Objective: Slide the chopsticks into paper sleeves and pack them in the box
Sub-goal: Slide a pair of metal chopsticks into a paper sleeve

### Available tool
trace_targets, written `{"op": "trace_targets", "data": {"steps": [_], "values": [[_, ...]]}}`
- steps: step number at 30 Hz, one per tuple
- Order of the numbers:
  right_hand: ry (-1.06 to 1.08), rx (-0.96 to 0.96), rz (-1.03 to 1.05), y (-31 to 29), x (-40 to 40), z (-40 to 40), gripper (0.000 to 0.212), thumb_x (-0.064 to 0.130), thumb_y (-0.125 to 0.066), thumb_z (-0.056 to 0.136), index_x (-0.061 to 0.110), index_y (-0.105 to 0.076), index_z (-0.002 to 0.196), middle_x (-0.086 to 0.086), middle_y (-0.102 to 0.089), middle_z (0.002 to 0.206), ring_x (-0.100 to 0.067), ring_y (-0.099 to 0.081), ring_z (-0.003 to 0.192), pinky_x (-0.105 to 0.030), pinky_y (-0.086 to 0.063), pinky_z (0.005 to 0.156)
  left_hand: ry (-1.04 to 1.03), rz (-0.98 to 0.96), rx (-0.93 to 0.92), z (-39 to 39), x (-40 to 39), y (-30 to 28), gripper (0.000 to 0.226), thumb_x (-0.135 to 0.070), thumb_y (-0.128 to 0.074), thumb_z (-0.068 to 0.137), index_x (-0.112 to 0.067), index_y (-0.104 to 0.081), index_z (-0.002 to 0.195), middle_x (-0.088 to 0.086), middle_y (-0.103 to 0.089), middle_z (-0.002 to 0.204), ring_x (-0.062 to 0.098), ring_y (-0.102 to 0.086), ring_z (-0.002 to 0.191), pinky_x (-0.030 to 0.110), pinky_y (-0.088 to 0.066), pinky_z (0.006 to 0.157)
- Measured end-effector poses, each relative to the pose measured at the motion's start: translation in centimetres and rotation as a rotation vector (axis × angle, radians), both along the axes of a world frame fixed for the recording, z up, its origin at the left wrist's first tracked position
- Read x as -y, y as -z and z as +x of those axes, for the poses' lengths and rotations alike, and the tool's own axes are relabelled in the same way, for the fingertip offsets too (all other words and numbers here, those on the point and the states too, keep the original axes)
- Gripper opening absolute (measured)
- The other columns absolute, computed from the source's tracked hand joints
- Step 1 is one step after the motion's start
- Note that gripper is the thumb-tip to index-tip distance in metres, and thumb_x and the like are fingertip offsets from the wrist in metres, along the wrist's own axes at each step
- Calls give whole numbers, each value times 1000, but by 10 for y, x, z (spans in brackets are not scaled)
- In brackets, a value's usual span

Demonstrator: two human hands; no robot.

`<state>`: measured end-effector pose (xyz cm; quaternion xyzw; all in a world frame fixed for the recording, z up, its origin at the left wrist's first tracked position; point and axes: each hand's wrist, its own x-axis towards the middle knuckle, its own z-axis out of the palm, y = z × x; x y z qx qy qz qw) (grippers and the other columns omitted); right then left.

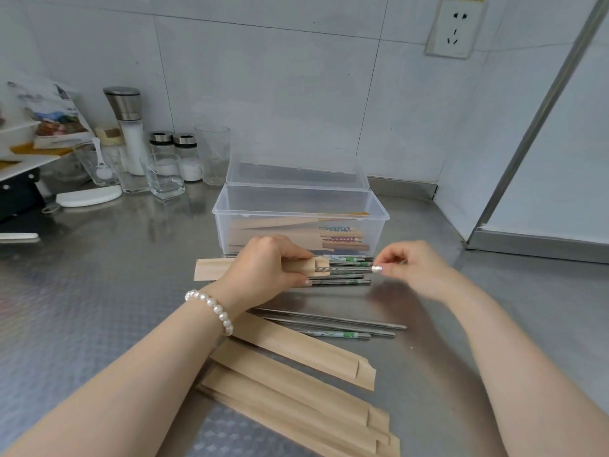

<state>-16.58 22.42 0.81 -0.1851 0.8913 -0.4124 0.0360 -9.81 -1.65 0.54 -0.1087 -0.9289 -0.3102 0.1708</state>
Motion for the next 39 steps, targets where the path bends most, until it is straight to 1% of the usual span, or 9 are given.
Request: {"op": "trace_targets", "data": {"steps": [3, 6, 8, 13, 17, 25, 29, 35, 39], "values": [[93, 3, -390, -8, -9, -2, 19, -2, -58, 86, 12, -62, 74, 5, -62, 50, 0, -48, 44, -12, -38, 46, -10, 8, -8, 0, 1, 0, 42, -19, -82, 65, -17, -70, 105, -9, -59, 84, 10, -56, 83, 17, -38, 78], [177, 87, -900, -16, -17, -6, 17, 1, -50, 90, 5, -59, 76, 3, -56, 46, -8, -44, 43, -17, -35, 42, -16, 13, 4, 0, 1, 0, 42, -19, -82, 65, -17, -70, 105, -6, -63, 87, 11, -58, 85, 15, -36, 77], [248, 112, -1140, -18, -22, -8, 20, 5, -49, 92, 5, -58, 74, 1, -52, 45, -9, -40, 42, -17, -32, 41, -19, 10, 12, 0, 1, 0, 41, -18, -81, 65, -17, -70, 105, -3, -67, 92, 12, -59, 88, 15, -36, 78], [449, -2, -1330, -16, -31, -16, 25, 19, -54, 93, 11, -52, 70, 6, -43, 42, -7, -32, 39, -17, -23, 40, -61, 42, 9, 0, 2, 0, 41, -17, -82, 64, -18, -70, 104, -3, -67, 93, 15, -60, 91, 19, -40, 81], [524, -20, -1364, -17, -33, -15, 26, 21, -52, 94, 13, -49, 70, 8, -40, 40, -7, -30, 37, -17, -22, 39, -79, 40, 14, -1, 2, 0, 41, -19, -82, 63, -18, -71, 102, -1, -68, 95, 17, -61, 92, 26, -45, 84], [506, -73, -1268, -19, -22, -9, 24, 18, -55, 93, 10, -53, 70, 7, -47, 40, -7, -34, 38, -19, -25, 39, -106, 54, 33, -4, 4, 2, 40, -20, -82, 64, -21, -71, 102, -3, -68, 94, 17, -61, 92, 30, -47, 85], [463, -31, -1221, -19, -16, -6, 24, 18, -55, 92, 10, -53, 70, 5, -47, 40, -8, -35, 37, -18, -26, 39, -109, 67, 32, -5, 3, 3, 40, -19, -82, 64, -19, -71, 102, -3, -68, 97, 16, -61, 93, 30, -47, 87], [274, 232, -917, -9, 2, 2, 15, 6, -57, 88, 5, -59, 73, 1, -56, 45, -10, -44, 44, -17, -36, 41, -112, 99, 24, -5, 2, 3, 38, -18, -82, 64, -18, -71, 101, -7, -64, 88, 17, -62, 91, 30, -48, 85], [149, 294, -697, -3, 15, 7, 11, 3, -64, 81, 3, -64, 70, -2, -60, 50, -10, -47, 46, -17, -39, 43, -89, 88, -1, -4, 1, 2, 38, -17, -82, 64, -18, -71, 101, -6, -64, 87, 18, -62, 89, 30, -47, 84]]}}
